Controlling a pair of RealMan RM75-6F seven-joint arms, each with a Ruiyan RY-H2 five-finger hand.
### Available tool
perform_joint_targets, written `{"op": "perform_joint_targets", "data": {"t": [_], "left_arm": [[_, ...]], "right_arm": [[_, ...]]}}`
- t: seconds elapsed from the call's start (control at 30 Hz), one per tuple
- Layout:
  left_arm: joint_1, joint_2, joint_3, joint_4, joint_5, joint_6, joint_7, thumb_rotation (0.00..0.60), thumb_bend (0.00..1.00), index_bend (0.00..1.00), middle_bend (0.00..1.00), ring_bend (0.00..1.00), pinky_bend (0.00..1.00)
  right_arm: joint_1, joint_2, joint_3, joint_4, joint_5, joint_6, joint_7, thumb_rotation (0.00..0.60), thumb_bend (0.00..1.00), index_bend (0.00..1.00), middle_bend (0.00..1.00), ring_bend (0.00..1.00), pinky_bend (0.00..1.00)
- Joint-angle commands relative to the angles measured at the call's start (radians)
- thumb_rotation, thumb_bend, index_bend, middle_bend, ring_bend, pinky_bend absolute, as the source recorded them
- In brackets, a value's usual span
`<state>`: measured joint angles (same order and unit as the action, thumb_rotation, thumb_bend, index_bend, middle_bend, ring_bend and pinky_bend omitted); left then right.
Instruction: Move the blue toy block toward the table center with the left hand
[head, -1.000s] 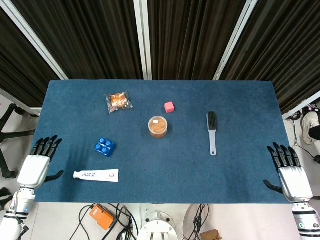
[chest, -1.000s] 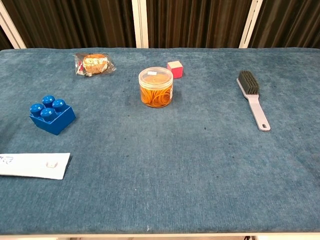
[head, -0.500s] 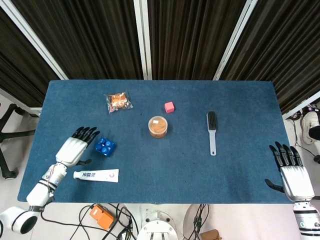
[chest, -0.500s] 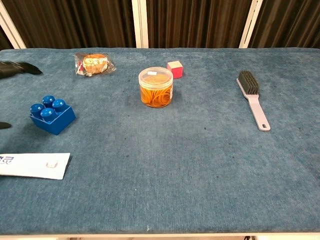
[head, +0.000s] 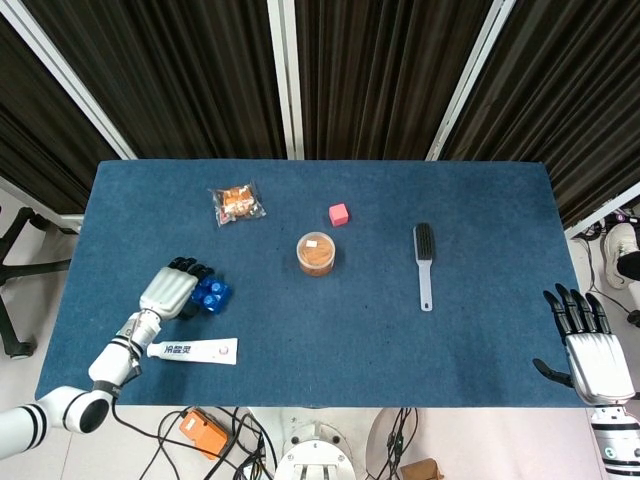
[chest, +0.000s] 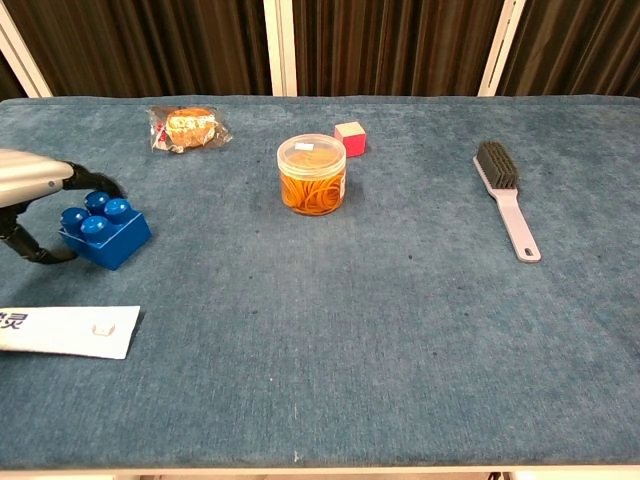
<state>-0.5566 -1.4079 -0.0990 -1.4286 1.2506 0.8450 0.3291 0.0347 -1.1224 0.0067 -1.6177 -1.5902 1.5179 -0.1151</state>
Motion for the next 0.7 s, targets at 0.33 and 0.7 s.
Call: {"op": "perform_joint_targets", "data": {"t": [0.33, 0.7], "left_arm": [[-0.02, -0.021, 0.006, -0.02, 0.149, 0.129, -0.084, 0.6, 0.44, 0.6, 0.62, 0.44, 0.41], [-0.089, -0.034, 0.031, -0.278, 0.249, 0.121, 0.107, 0.6, 0.42, 0.6, 0.63, 0.44, 0.41]], "right_arm": [[-0.001, 0.005, 0.003, 0.0, 0.003, 0.002, 0.013, 0.6, 0.23, 0.0, 0.0, 0.0, 0.0], [-0.001, 0.008, 0.0, 0.002, -0.008, 0.005, 0.021, 0.6, 0.23, 0.0, 0.0, 0.0, 0.0]]}}
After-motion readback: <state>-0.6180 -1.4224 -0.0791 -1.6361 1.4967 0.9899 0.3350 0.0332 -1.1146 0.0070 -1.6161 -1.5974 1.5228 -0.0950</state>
